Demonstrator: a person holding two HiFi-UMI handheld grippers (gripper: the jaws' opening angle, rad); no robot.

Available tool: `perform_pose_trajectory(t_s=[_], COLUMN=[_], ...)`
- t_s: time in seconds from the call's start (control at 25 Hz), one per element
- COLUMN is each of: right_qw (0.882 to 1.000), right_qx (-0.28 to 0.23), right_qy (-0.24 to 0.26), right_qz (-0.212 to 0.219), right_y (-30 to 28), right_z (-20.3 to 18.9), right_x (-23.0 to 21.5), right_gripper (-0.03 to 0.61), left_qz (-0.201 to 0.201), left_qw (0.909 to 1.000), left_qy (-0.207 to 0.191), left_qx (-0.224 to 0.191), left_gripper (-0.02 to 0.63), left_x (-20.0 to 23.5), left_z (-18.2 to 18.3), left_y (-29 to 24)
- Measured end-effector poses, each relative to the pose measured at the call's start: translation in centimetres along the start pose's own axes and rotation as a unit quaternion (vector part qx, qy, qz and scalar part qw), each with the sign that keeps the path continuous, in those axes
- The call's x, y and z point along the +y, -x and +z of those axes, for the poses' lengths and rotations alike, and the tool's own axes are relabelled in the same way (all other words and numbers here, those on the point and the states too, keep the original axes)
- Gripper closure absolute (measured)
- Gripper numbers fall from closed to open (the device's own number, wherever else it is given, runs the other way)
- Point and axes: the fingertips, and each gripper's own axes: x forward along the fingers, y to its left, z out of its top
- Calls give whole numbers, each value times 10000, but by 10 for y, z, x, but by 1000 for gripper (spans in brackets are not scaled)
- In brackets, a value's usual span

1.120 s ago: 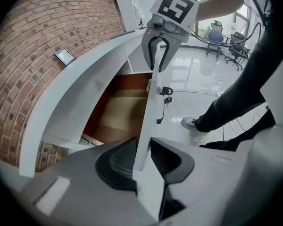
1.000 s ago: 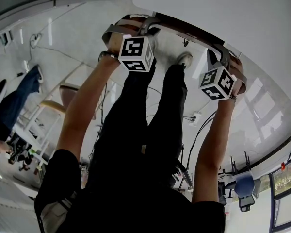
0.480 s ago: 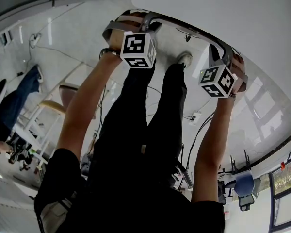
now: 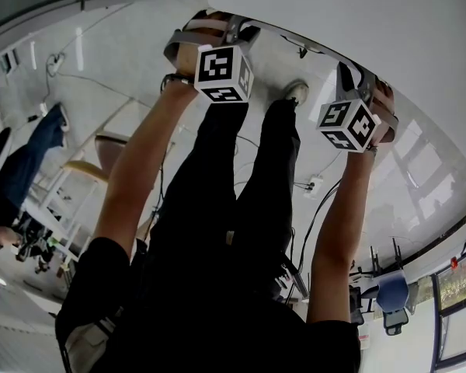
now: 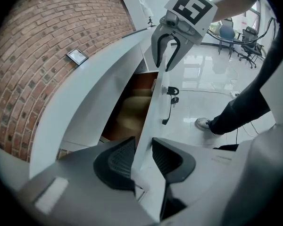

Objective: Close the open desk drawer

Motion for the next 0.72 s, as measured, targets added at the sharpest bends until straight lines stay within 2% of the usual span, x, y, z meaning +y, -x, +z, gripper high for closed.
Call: perform_pose_trajectory(t_s=[0.44,0.72], right_qw=[9997,9966], right_qx=[-15,-147], right_qy=[-64,-464], right_qz=[-241,-670], right_y=[-3,4], right_z=[1,1], right_x=[0,-2], right_gripper=[456,442], left_qz=[29,242], left_qw=[9999,9984], left_qy=[74,417], left_qx=[-95,-305], left_gripper=[477,468], left_x=[0,3], left_z=[-4,-4], left_y=[-3,5])
